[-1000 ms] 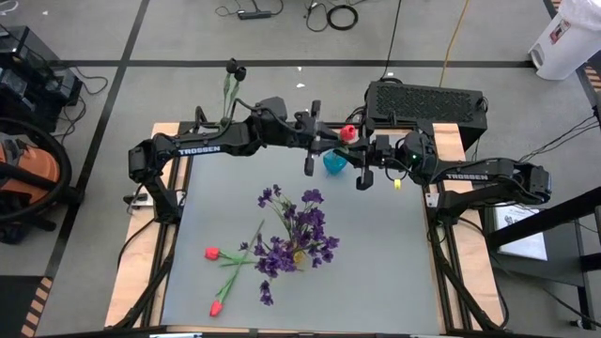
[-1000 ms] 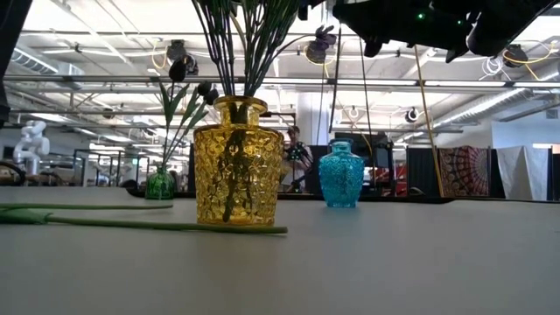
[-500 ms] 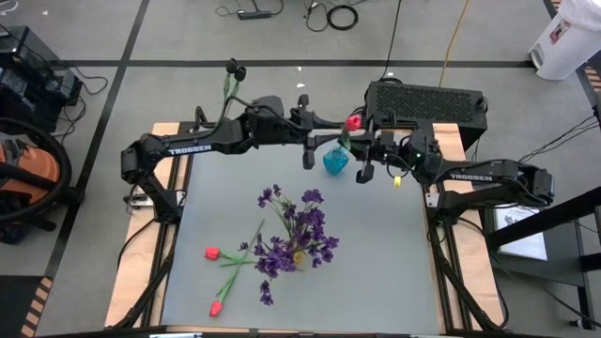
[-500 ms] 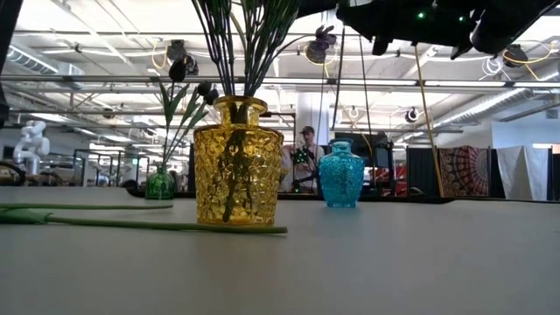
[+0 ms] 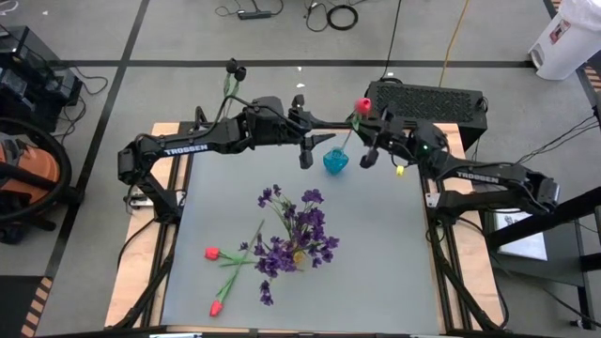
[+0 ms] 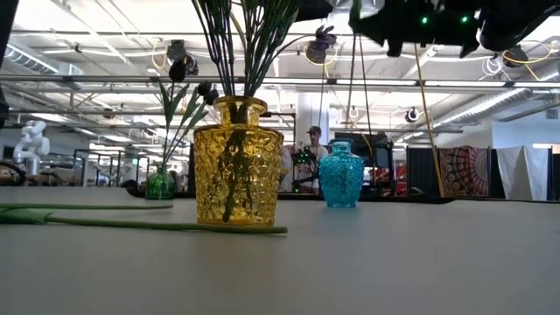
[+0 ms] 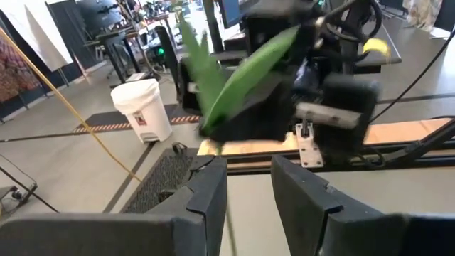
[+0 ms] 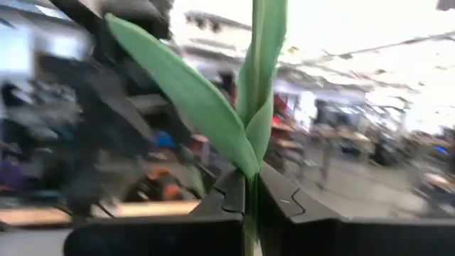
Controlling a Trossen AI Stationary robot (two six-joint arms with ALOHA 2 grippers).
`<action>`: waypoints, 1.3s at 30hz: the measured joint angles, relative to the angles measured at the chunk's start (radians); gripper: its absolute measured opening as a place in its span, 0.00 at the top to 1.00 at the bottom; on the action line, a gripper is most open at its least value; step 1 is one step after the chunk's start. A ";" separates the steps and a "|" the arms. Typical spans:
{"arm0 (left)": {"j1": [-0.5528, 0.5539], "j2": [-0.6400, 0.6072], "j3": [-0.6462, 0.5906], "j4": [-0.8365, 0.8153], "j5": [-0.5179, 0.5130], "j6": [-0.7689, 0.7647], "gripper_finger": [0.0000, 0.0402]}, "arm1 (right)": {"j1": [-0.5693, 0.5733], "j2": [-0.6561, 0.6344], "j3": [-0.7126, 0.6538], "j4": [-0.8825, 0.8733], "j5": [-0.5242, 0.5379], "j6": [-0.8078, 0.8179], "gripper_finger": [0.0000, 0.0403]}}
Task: Sort flowers into vase by color
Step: Put the top pink flower into the blue vase
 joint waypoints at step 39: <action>0.000 0.000 0.000 -0.004 0.000 -0.001 0.70 | -0.033 0.075 0.001 0.004 0.027 0.047 0.98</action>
